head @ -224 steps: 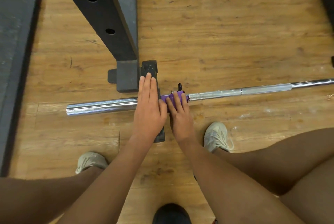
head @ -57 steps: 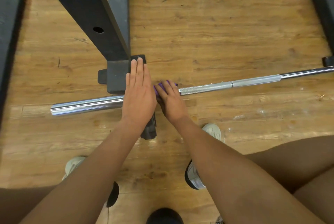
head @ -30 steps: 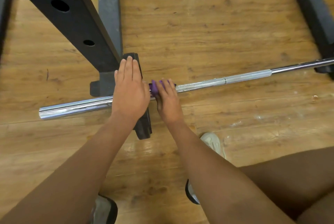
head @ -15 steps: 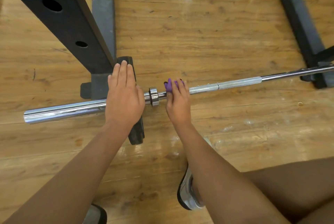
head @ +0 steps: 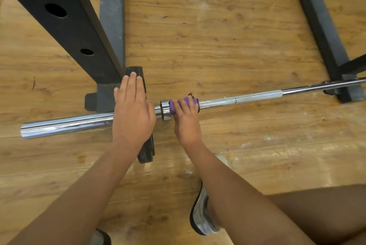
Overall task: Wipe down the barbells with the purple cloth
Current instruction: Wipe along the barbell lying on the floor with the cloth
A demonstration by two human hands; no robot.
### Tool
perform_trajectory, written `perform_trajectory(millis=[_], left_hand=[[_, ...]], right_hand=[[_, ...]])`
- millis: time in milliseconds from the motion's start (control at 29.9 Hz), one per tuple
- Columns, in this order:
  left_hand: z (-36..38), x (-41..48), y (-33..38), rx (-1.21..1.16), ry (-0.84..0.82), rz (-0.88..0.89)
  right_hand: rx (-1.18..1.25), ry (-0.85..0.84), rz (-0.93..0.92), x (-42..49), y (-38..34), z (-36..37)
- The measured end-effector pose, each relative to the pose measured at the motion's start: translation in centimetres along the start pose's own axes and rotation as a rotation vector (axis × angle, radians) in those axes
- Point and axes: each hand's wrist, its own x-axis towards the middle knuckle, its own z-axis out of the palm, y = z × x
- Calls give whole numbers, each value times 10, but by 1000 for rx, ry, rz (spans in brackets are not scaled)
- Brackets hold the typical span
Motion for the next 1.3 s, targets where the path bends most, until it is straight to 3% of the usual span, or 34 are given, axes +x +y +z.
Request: perform_trajectory(millis=[134,401,870,1137,1305], left_hand=[[1,0,2,1,4,-8],[2,-11,2,-9,13,-16],[1,-61,10,0,-35,-15],[-23,-65,14,-57,24,-53],[-13,-58,14,37,-138,-93]], right_hand=[[-51,-4,-60,5,11,-6],[38,11,91,-22,-8,5],[47,-85,50,-26,4,-8],[18,-124,151,-18,4,-11],[-53,-125,12,-38,1,-14]])
